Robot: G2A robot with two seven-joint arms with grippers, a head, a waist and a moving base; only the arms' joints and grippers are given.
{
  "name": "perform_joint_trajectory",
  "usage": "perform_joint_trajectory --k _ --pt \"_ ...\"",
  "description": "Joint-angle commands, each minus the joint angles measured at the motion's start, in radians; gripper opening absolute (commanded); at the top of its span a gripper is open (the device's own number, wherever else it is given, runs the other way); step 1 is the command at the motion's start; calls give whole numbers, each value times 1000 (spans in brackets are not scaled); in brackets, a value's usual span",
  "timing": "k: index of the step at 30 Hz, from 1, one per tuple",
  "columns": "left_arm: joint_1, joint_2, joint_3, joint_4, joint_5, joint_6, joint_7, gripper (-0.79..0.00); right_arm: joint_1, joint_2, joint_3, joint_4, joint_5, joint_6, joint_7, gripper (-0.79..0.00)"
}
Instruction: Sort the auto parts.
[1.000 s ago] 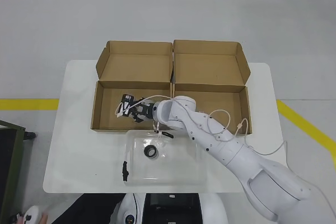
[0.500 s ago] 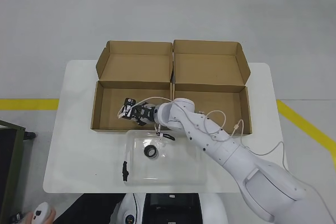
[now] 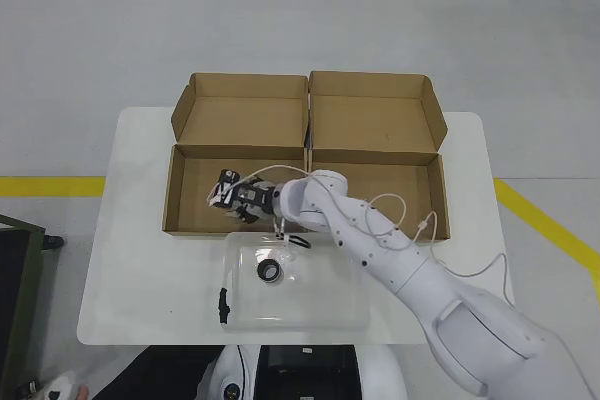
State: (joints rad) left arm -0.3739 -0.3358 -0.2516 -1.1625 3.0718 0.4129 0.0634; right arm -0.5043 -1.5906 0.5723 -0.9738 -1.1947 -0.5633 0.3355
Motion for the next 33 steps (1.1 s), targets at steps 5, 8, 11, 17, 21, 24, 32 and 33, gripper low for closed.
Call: perform_joint_trajectory --k 5,8,11,17,21,24,32,33 --pt "0 0 0 0 0 0 0 0 -52 32 59 -150 -19 -22 34 0" --pt "0 0 0 0 0 0 0 0 -99 53 97 -245 -27 -37 72 0" --pt "0 0 0 0 0 0 0 0 -156 76 137 -349 -39 -50 116 0" --pt "0 0 0 0 0 0 0 0 -275 119 215 -547 -57 -95 197 0" --pt "0 0 0 0 0 0 0 0 -352 145 259 -668 -71 -144 239 0" --pt "0 0 0 0 0 0 0 0 -413 164 287 -758 -92 -188 272 0" --pt "0 0 0 0 0 0 0 0 -550 206 335 -916 -160 -287 300 0" --pt "0 0 0 0 0 0 0 0 -562 211 339 -924 -172 -295 298 0"
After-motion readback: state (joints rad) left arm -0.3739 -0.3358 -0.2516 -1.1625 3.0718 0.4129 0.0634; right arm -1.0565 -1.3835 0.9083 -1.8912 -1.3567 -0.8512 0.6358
